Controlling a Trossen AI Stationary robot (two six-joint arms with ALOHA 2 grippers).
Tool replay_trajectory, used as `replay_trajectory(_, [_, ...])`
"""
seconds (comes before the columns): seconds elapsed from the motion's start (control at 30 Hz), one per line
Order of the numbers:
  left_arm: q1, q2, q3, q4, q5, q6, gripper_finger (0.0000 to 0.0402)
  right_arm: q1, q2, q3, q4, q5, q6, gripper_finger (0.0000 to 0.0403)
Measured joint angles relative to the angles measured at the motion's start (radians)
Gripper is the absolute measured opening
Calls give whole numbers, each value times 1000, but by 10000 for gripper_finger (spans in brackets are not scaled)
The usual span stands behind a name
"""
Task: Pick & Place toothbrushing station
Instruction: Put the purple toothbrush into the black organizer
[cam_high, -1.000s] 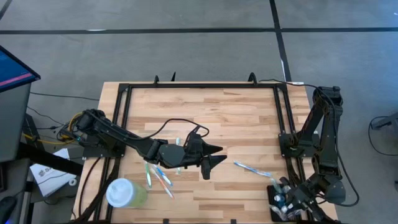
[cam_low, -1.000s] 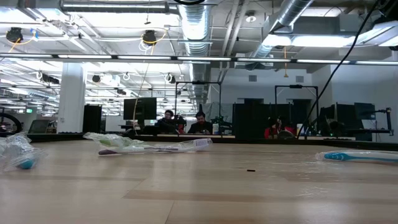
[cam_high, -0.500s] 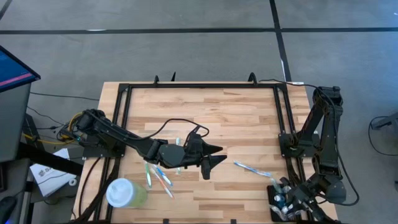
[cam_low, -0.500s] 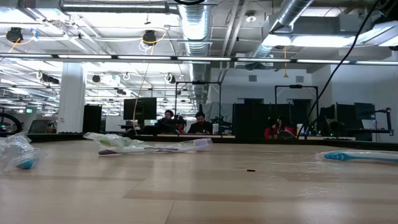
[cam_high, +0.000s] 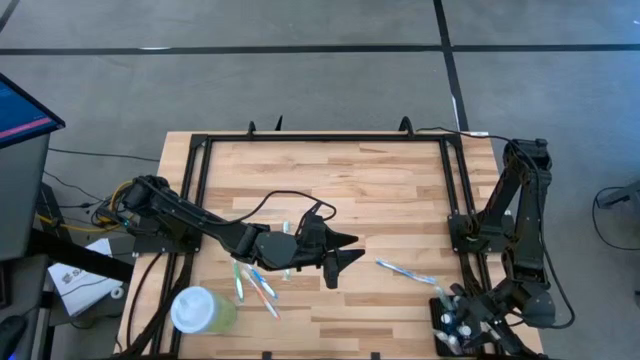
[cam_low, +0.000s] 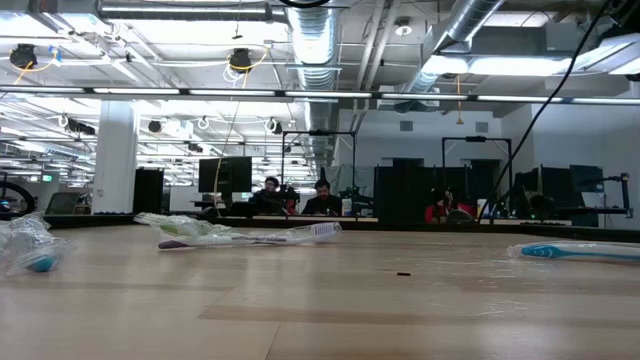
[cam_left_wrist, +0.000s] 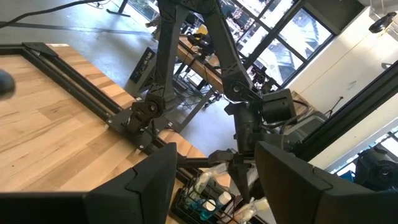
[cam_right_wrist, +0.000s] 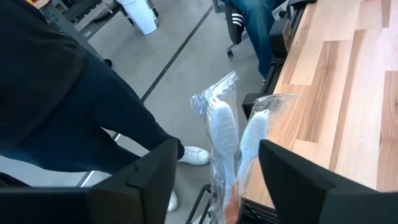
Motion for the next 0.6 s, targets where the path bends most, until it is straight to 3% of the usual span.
replay_trajectory(0.2, [0,0,0,0,0,0,213,0,-9,0,1,2,37,232])
replay_trajectory(0.6, [0,0,0,0,0,0,213,-1,-136,0,73,3,-9,176])
